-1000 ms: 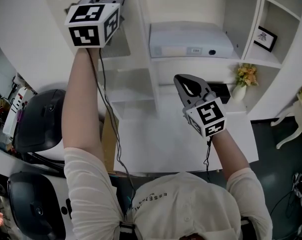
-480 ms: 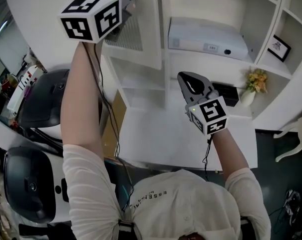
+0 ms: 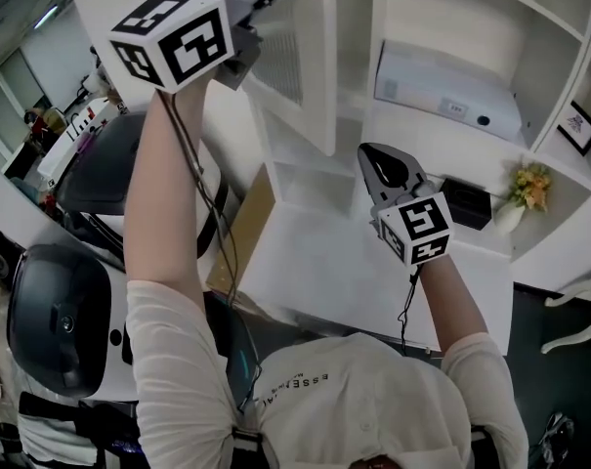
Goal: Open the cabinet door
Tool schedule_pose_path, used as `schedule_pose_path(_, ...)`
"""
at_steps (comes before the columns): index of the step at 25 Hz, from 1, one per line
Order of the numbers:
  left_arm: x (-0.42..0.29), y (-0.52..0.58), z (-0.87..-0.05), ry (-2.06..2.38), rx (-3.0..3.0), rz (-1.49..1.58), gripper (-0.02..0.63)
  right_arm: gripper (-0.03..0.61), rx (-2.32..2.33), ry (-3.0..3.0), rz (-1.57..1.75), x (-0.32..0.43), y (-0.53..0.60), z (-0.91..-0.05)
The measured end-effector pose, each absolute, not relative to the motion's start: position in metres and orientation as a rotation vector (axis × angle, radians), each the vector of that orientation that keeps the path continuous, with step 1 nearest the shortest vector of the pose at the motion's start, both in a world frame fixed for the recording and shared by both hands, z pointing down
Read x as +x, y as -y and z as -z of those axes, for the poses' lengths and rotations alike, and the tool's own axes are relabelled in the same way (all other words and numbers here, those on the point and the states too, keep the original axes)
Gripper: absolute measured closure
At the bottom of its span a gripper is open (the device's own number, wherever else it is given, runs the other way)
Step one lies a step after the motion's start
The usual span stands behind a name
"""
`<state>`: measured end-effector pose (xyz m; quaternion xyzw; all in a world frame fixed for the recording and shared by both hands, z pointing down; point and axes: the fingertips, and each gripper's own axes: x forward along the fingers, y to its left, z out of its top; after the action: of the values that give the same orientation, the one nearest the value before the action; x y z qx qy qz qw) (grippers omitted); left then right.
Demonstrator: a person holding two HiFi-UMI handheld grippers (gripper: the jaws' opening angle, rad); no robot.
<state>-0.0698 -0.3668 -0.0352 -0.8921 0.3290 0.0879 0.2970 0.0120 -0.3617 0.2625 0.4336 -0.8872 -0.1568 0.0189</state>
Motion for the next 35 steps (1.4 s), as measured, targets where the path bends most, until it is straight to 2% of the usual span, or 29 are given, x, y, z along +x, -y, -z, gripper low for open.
schedule_pose_path(11, -0.130, 0.329, 0.036, -0.824, -2.443, -0.314, 0.538, 0.565, 1.169, 2.909, 0.539, -0.046, 0.366, -0.260)
schedule_pose_path(24, -0.246, 0.310, 0.035, -0.971, -2.406, -0.341, 0.538, 0.565, 0.847, 3.049, 0.593, -0.152, 0.350, -0.258)
schedule_pose_path(35, -0.330, 0.325, 0.035, -1.174, -2.339, -0.390, 0.563, 0.563, 0.801, 3.056, 0.570, -0.177, 0.366, -0.265)
